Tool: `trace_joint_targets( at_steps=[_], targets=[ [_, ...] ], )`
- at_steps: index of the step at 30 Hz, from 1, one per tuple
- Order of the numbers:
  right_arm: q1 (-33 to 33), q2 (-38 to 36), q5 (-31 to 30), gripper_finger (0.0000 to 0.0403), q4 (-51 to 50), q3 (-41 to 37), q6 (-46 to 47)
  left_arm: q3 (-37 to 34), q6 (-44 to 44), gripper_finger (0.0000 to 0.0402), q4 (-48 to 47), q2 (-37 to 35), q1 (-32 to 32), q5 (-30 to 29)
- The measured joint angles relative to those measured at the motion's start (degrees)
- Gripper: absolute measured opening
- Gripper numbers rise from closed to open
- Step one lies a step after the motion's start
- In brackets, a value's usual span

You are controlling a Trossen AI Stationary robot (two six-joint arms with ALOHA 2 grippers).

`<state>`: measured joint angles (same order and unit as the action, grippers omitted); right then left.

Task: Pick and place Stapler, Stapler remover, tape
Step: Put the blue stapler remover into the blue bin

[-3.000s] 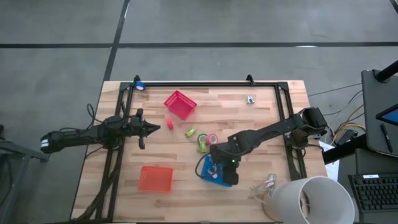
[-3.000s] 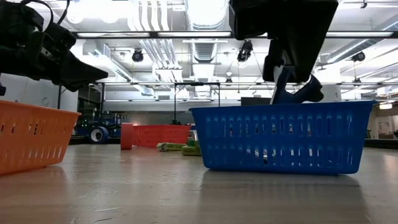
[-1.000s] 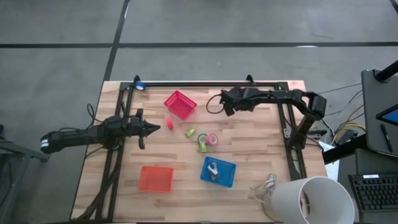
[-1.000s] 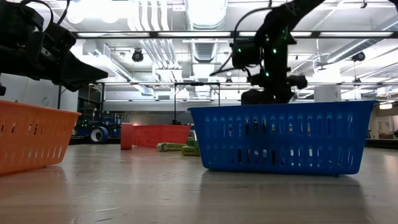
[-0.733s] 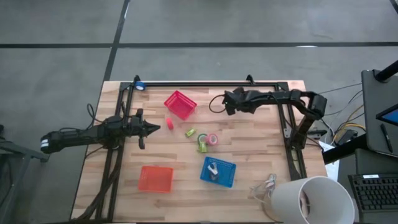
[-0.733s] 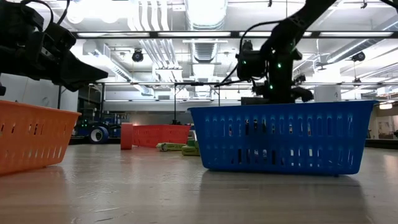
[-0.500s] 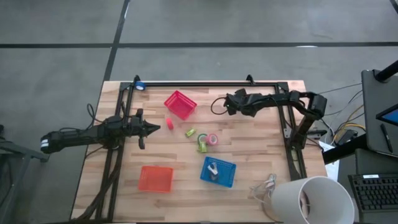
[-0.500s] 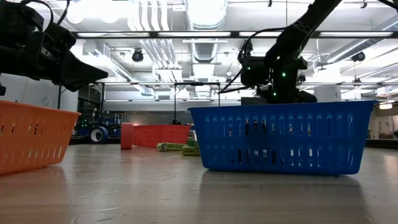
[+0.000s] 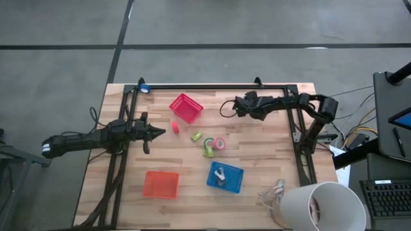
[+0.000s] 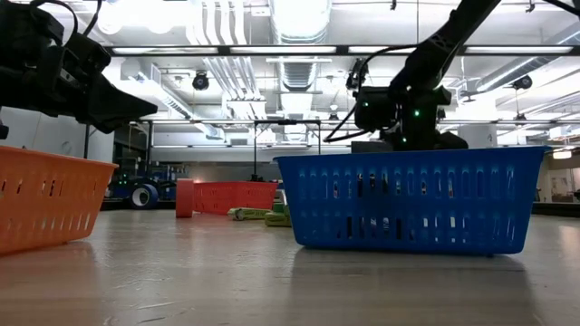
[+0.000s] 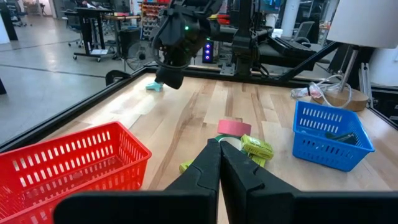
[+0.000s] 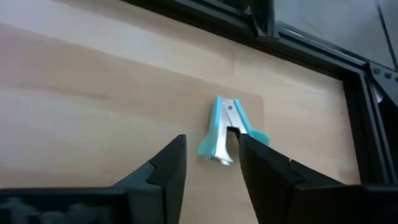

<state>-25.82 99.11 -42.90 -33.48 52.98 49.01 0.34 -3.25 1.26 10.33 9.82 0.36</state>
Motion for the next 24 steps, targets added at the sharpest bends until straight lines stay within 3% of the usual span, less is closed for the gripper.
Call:
trace_joint_targets(
  at_steps=[6,9,24],
  targets=[
    [-0.93,0.35,-0.10,0.0162,4.04,-0.43,-3.33,0.00,-0.02,0.0010,0.00,0.00,0.02,-0.02],
    [-1.43,0.37,2.09,0.0156,7.05,-1.02,-4.09,0.00,-0.01,0.0010,0.00,0.00,0.01,-0.01],
    [-3.11,0.39,2.00,0.0116,11.72,-5.69,-5.79,0.00,-0.01,0.0010,0.00,0.00,0.01,-0.02]
  ],
)
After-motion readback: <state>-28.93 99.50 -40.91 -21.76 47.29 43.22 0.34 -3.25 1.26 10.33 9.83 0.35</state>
